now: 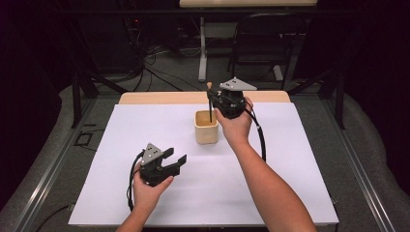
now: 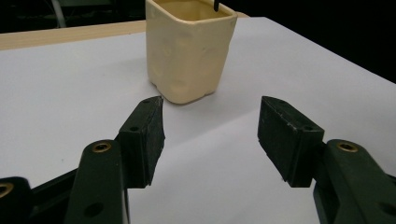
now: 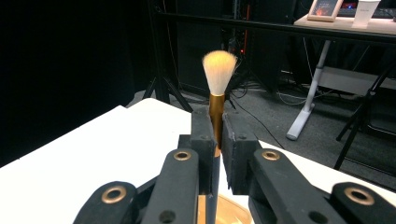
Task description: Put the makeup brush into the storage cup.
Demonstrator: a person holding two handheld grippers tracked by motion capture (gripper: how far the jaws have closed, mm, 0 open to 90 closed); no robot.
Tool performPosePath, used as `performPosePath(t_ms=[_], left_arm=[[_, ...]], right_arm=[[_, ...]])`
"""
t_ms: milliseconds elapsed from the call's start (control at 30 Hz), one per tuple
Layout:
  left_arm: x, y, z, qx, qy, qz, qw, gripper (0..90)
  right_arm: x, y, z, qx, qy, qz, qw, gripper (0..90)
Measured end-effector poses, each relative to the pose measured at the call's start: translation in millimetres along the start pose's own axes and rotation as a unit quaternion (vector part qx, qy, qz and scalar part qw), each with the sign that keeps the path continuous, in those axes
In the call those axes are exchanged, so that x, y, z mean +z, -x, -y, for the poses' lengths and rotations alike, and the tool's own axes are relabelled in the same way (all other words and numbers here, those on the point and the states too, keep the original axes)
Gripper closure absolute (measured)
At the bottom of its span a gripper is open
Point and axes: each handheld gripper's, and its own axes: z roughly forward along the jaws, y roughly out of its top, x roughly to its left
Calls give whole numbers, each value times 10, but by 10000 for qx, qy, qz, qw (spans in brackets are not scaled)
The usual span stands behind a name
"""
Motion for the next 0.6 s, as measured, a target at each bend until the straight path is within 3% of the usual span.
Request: performPosePath(t_ms=[600], left_arm=[[-15, -21, -2, -6, -5, -35, 10000, 411]], right_arm=[[69, -9, 124, 15, -74, 22, 10000, 840]])
